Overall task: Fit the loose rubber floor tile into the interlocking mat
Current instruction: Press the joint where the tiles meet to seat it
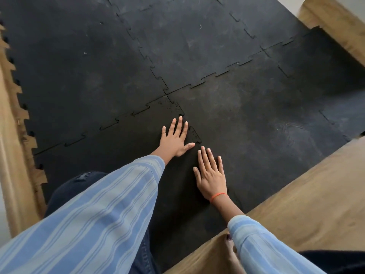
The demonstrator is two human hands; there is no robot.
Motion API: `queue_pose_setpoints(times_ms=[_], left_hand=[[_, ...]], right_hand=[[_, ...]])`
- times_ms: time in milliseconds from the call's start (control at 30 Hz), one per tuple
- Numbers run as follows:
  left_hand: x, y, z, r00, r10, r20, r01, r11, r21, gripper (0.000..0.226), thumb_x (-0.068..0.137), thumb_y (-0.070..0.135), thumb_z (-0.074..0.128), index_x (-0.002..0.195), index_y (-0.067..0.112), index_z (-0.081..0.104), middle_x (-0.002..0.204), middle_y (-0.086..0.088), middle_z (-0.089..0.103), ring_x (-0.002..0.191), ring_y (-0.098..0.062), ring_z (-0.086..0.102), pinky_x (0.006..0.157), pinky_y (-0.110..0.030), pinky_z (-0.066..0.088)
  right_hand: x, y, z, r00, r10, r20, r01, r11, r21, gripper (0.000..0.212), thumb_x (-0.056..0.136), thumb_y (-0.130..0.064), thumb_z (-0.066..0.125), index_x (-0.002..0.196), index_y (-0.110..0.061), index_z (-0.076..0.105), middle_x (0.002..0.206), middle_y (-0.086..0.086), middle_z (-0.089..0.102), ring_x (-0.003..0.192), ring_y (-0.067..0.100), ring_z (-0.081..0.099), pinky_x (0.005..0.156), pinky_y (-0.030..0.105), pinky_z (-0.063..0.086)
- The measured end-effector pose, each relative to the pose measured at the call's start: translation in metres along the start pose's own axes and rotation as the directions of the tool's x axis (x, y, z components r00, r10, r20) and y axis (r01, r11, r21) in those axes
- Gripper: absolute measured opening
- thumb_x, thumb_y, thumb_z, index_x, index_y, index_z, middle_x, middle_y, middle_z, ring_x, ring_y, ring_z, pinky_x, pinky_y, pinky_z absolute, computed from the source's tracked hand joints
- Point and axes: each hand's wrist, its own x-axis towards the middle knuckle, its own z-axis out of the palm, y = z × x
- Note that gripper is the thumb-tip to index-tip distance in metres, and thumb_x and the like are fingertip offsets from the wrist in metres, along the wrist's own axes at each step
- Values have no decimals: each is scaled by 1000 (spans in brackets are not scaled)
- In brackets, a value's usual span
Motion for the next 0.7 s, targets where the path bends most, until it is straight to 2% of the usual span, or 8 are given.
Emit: queue_pose_setpoints(times_ms=[100,233,400,567,700], left_hand=[[2,-19,-11,999,42,-21,-43,999,-17,77,98,57,24,150,19,-18,157,-1,-29,146,-20,-20,117,-46,-3],[15,-41,-31,997,-70,-30,68,996,-65,78,99,54,26,150,15,-18,157,-2,-28,146,-18,-19,119,-45,1],[24,-40,-32,996,-83,-12,82,994,-71,76,99,53,25,150,17,-19,155,0,-31,145,-18,-21,119,-46,-2],[23,-56,-38,998,-35,-45,29,992,-120,64,104,37,23,151,18,-15,158,2,-26,147,-16,-16,119,-42,-1],[20,-82,-28,968,-194,-157,156,961,-228,62,103,41,18,151,19,-14,157,5,-25,146,-13,-17,119,-44,-6]], right_hand=[[36,-7,-13,999,-37,35,37,999,10,60,100,-42,16,151,-19,-6,159,-5,-13,143,11,-21,116,40,-13],[85,-8,-26,982,-163,101,165,986,-18,59,100,-41,15,151,-20,-9,159,-7,-16,143,11,-21,114,40,-15],[121,-17,-30,974,-160,160,164,986,-13,57,100,-44,9,142,-24,-22,152,-11,-29,137,8,-31,111,41,-20],[149,-26,-48,960,-171,222,178,984,-13,59,101,-42,11,149,-21,-16,157,-7,-25,142,12,-25,116,46,-13],[176,-40,-60,952,-189,240,201,979,-29,57,101,-41,12,150,-24,-13,157,-11,-22,144,14,-22,116,53,-8]])
